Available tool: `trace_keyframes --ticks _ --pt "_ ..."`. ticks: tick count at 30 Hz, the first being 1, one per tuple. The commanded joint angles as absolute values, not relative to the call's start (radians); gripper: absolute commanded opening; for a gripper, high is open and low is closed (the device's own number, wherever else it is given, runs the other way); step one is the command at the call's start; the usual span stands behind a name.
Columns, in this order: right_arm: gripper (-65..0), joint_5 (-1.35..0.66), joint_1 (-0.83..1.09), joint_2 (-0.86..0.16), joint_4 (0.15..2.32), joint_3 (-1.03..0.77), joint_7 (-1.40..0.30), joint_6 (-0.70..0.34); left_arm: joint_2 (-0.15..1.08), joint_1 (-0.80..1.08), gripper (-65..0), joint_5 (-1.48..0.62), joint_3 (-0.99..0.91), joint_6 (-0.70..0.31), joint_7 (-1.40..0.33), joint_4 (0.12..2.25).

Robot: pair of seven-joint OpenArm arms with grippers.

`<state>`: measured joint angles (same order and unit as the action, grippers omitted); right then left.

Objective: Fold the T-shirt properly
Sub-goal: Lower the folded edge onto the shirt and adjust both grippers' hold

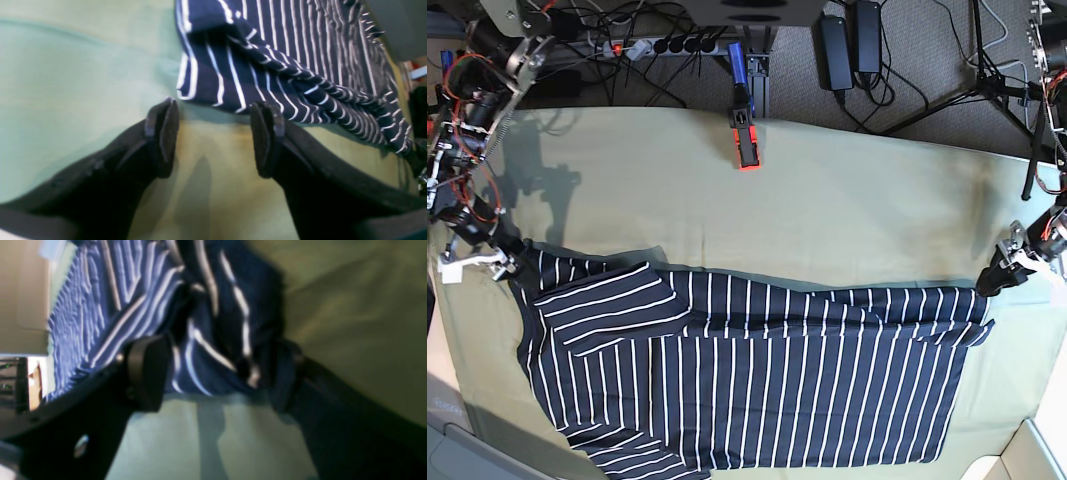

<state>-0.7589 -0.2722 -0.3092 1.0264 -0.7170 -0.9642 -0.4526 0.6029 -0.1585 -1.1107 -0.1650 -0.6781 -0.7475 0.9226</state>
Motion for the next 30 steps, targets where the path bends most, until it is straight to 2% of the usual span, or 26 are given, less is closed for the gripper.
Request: trace_keyframes --ticks 1,16,20,30 --pt "-20.9 -0.77 -0.299 -0.316 1.041 -0.718 -0.958 -0.475 0.623 -0.177 -27.2 -1.133 -0.173 -0.698 -0.732 0.938" --pt "-20.9 -0.747 -0.357 -0.282 1.041 -0.718 -0.958 -0.476 0.612 -0.18 -27.1 -1.153 -0.212 -0.698 -0.71 0.937" --pt "-20.9 -0.741 -0.357 -0.282 1.041 -0.718 -0.958 -0.475 0.591 -0.183 -21.7 -1.146 -0.212 -0.698 -0.696 0.931" --pt "-20.9 -0.74 -0.357 -0.283 1.041 -0.718 -0.979 -0.476 0.532 -0.299 -21.5 -1.14 -0.212 -0.692 -0.681 0.797"
